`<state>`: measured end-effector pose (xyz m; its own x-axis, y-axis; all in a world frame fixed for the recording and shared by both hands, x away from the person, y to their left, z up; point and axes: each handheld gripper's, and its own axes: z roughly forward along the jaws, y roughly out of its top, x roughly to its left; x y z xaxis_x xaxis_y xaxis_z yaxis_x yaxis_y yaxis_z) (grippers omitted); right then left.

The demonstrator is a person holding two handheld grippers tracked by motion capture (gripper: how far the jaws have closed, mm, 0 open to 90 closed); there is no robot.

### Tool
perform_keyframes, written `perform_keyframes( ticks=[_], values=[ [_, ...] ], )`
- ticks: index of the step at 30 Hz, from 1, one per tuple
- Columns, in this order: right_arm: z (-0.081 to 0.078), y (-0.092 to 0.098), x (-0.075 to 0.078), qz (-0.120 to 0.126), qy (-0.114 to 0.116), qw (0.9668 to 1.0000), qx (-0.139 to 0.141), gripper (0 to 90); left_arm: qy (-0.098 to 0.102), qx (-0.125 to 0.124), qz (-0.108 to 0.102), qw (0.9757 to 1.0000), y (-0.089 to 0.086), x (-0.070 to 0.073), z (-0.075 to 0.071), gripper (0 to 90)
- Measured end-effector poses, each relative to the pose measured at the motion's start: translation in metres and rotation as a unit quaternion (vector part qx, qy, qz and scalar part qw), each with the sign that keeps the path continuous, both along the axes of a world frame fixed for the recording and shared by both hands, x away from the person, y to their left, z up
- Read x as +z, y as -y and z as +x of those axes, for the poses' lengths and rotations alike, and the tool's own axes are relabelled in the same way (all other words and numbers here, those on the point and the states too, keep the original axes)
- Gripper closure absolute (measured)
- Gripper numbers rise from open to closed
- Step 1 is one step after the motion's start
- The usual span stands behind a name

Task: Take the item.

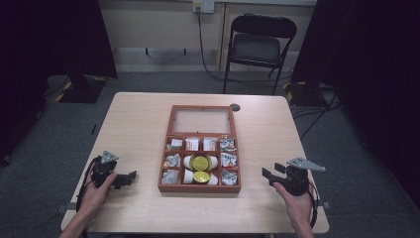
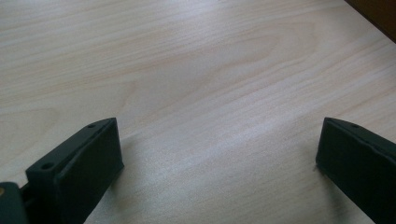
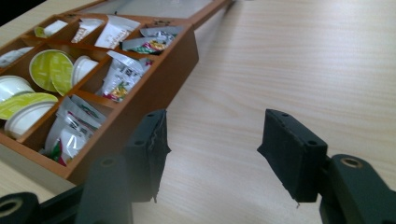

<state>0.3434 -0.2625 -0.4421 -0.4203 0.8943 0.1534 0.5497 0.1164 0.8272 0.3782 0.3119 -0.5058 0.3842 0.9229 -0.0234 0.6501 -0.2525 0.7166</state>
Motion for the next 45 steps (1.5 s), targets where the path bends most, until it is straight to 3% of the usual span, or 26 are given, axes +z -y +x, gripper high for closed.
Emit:
perform_keyframes(
  ticks=[15, 27, 34, 39, 45],
  values=[
    [0.008, -0.023, 0.013, -0.009, 0.010, 0.9993, 0.034, 40.9, 0.000, 0.001, 0.000, 1.0000, 0.000, 0.000, 0.000, 0.0],
    [0.020, -0.060, 0.021, -0.010, 0.016, 0.9958, 0.090, 42.3, 0.001, 0.001, 0.000, 1.0000, 0.000, 0.000, 0.000, 0.0],
    [0.027, -0.067, 0.033, -0.002, 0.030, 0.9953, 0.092, 41.0, 0.000, 0.001, 0.000, 1.0000, 0.000, 0.000, 0.000, 0.0],
    [0.033, -0.084, 0.038, 0.002, 0.025, 0.9924, 0.120, 40.3, 0.001, 0.001, 0.000, 1.0000, 0.000, 0.000, 0.000, 0.0],
    [0.042, -0.109, 0.030, 0.004, -0.003, 0.9877, 0.156, 38.2, 0.001, 0.001, 0.000, 1.0000, 0.000, 0.000, 0.000, 0.0]
  ],
)
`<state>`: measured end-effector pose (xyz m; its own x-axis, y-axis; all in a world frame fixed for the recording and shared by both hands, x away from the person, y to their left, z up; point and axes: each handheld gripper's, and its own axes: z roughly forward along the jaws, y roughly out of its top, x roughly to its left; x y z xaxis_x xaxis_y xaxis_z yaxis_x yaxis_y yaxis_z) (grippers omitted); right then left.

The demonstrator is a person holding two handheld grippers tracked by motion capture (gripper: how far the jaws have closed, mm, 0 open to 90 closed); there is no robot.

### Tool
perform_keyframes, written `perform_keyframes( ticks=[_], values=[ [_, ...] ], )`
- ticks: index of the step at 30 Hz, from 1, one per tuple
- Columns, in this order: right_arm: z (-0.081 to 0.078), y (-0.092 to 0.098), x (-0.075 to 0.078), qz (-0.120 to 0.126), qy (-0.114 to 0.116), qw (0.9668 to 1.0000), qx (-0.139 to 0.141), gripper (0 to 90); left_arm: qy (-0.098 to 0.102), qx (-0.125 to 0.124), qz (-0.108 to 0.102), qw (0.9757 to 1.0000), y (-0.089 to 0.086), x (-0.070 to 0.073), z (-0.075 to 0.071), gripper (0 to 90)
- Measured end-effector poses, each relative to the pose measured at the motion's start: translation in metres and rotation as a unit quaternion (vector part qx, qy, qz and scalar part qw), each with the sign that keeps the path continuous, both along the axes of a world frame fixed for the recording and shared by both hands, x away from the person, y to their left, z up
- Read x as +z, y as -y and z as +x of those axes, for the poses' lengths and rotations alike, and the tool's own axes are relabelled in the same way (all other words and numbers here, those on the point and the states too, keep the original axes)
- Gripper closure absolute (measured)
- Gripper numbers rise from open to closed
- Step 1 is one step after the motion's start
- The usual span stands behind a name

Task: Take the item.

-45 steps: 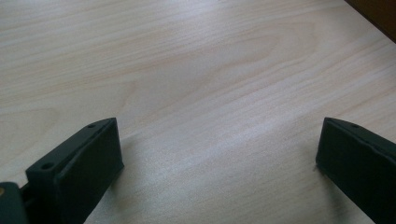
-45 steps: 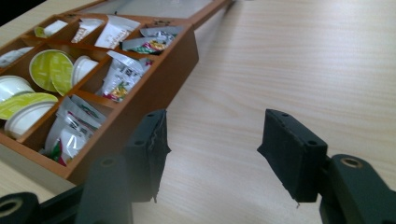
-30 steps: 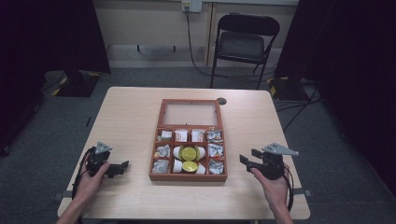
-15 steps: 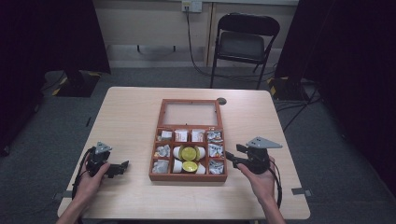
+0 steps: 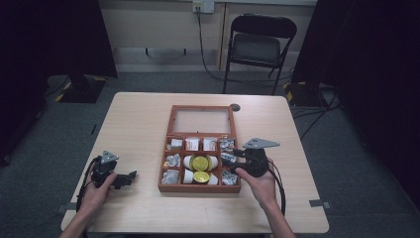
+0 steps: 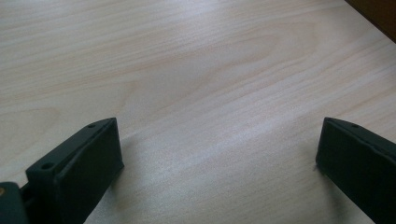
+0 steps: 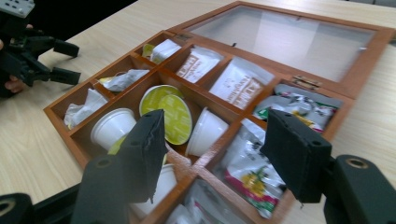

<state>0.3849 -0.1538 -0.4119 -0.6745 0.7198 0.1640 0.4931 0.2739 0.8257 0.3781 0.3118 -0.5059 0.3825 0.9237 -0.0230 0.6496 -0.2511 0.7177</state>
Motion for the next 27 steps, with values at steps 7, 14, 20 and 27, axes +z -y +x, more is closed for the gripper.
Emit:
perform_keyframes(
  ticks=[7, 14, 20, 27],
  values=[
    [0.005, -0.016, 0.001, -0.004, -0.001, 0.9998, 0.022, 38.7, -0.001, 0.001, 0.000, 1.0000, 0.000, 0.000, 0.000, 0.0],
    [0.008, -0.036, -0.010, -0.008, -0.014, 0.9986, 0.051, 40.6, -0.001, 0.001, 0.000, 1.0000, 0.000, 0.000, 0.000, 0.0],
    [0.007, -0.051, -0.020, -0.018, -0.027, 0.9970, 0.071, 40.7, 0.000, 0.005, -0.001, 1.0000, 0.001, 0.000, 0.000, 0.0],
    [0.006, -0.064, -0.031, -0.034, -0.044, 0.9946, 0.087, 39.0, -0.001, 0.004, -0.002, 1.0000, 0.002, 0.000, 0.000, 0.0]
  ],
)
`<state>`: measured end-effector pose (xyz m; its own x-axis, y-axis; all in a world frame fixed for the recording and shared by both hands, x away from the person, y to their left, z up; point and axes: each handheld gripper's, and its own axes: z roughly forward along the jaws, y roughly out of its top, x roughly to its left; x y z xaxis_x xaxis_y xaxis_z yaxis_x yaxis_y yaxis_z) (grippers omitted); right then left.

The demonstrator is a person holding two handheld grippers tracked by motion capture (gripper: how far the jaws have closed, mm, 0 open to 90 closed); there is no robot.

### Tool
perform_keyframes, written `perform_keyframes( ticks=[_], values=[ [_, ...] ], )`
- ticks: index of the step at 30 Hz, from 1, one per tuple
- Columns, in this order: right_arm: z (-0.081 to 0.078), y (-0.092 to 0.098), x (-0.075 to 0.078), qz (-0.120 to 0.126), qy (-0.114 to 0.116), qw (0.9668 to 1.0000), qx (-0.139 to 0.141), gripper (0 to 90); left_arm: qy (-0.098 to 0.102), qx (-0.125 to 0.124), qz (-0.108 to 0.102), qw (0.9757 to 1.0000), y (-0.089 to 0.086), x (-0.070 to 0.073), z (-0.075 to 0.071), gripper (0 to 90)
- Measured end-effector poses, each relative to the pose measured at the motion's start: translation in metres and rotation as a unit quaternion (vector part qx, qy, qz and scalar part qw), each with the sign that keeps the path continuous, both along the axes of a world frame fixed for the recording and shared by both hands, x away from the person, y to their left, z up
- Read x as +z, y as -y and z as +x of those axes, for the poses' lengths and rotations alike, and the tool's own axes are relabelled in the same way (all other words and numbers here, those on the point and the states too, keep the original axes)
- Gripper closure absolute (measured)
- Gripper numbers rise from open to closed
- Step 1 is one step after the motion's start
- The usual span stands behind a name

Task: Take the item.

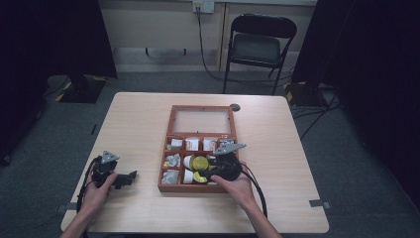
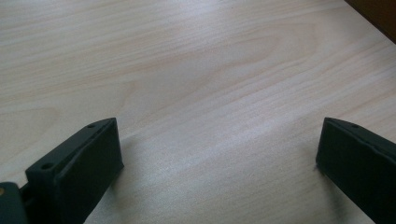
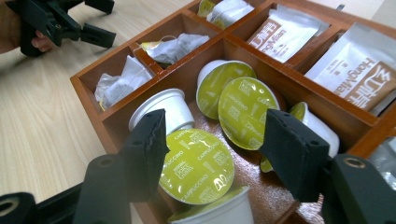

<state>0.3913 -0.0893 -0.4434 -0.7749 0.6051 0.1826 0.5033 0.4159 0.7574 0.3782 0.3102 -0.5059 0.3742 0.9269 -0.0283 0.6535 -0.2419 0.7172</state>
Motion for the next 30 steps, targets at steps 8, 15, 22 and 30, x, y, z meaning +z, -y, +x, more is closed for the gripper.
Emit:
perform_keyframes(
  ticks=[8, 15, 22, 30],
  values=[
    [0.000, -0.010, -0.008, -0.013, -0.017, 0.9997, 0.013, 37.4, 0.000, 0.000, 0.000, 1.0000, 0.000, 0.000, 0.000, 0.0],
    [0.001, -0.015, -0.013, -0.022, -0.030, 0.9991, 0.019, 36.6, 0.000, 0.000, 0.000, 1.0000, 0.000, 0.000, 0.000, 0.0],
    [0.003, -0.017, -0.017, -0.032, -0.044, 0.9982, 0.024, 35.0, 0.000, -0.001, 0.000, 1.0000, 0.000, 0.000, 0.000, 0.0],
    [0.004, -0.021, -0.022, -0.058, -0.057, 0.9964, 0.024, 36.2, 0.000, -0.001, 0.000, 1.0000, 0.000, 0.000, 0.000, 0.0]
  ],
)
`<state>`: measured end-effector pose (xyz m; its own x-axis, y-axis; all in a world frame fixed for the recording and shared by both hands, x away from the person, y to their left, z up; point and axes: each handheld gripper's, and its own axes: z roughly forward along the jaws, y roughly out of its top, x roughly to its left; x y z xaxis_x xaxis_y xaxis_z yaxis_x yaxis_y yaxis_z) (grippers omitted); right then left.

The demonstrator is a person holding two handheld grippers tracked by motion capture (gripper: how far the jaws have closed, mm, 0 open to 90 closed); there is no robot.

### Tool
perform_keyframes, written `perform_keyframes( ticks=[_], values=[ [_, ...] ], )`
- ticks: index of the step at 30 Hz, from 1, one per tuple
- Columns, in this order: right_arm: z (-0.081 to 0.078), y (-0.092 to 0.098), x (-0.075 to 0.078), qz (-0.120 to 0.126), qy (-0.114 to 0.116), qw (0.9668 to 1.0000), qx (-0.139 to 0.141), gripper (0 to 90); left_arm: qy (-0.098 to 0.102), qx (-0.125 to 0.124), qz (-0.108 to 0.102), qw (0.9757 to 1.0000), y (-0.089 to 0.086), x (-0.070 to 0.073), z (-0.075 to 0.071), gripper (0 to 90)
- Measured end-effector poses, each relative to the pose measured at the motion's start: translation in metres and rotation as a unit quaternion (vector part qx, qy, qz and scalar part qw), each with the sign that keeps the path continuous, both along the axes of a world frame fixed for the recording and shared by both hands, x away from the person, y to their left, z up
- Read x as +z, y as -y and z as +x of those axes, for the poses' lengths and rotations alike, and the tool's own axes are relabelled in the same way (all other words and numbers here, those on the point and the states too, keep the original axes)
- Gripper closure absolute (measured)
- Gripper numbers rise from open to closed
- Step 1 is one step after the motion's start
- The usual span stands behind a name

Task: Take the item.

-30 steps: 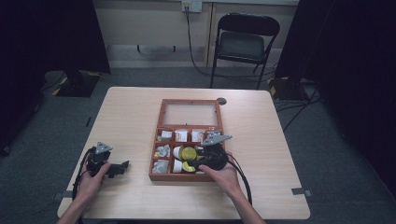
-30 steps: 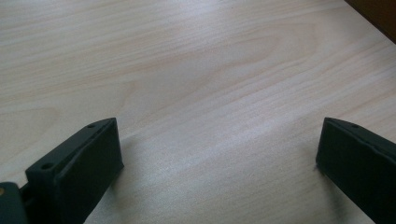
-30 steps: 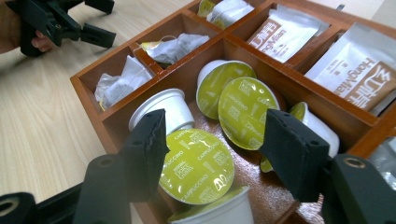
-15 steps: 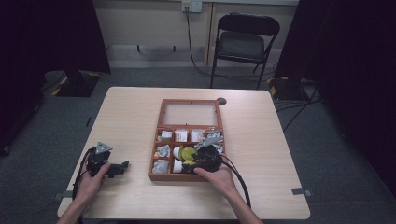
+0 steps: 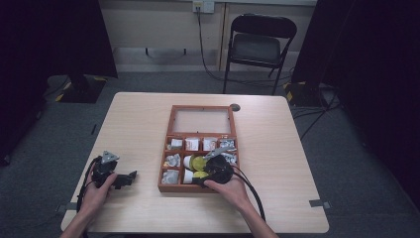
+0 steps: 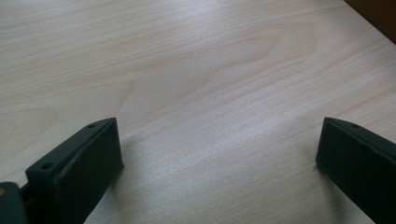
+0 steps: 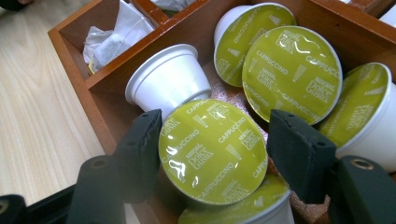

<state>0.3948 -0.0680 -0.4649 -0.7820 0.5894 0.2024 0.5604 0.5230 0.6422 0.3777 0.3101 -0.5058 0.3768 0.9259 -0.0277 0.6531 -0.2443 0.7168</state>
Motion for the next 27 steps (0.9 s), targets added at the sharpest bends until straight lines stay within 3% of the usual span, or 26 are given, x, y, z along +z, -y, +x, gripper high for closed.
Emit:
perform_keyframes(
  ticks=[10, 27],
  values=[
    [0.0008, -0.0012, -0.0010, -0.005, -0.003, 1.0000, -0.001, 36.8, 0.000, 0.000, 0.000, 1.0000, 0.0000, -0.0001, 0.0000, 0.0],
    [0.0000, -0.0040, 0.0026, -0.034, 0.030, 0.9989, -0.009, 38.6, 0.000, 0.000, 0.000, 1.0000, 0.0000, 0.0000, 0.0000, 0.0]
  ],
)
